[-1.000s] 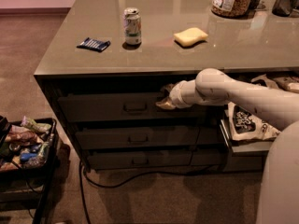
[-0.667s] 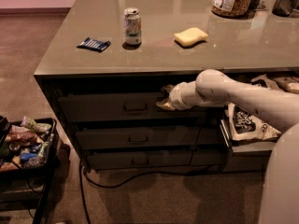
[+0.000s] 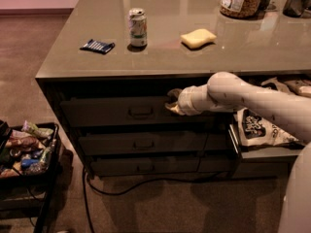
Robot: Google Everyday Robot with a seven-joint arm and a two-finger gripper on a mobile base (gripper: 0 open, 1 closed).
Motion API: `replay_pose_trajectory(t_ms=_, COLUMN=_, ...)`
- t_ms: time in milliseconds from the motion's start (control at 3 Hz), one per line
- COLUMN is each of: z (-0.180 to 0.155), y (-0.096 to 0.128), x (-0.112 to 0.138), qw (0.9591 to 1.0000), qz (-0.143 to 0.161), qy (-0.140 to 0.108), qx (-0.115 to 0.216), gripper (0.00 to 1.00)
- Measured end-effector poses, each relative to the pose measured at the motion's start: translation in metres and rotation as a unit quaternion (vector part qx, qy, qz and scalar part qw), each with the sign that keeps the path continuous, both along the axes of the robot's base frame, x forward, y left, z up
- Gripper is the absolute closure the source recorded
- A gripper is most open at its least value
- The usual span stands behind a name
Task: Open top drawer
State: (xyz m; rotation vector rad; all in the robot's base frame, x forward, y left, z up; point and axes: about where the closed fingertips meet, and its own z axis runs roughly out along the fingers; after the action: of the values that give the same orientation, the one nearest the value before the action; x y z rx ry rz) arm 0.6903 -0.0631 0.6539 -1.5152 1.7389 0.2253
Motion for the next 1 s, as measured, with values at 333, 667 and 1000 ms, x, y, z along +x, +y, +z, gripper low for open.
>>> replay_pose_trajectory(t_ms=333, z=0.0052, y=-0.0004, x=0.0017, qw=1.0000, qz=0.000, qy=0.000, qx=0.000, gripper=1.00)
replay_pose_trajectory(t_ms=667, z=0.0088, y=-0.0008, x=0.0032, qw=1.0000, qz=0.000, qy=0.000, qx=0.000, gripper=1.00)
replay_pose_trajectory(t_ms=1000, z=0.0088, y=-0.0008, x=0.0032, qw=1.0000, qz=0.000, qy=0.000, qx=0.000, gripper=0.82)
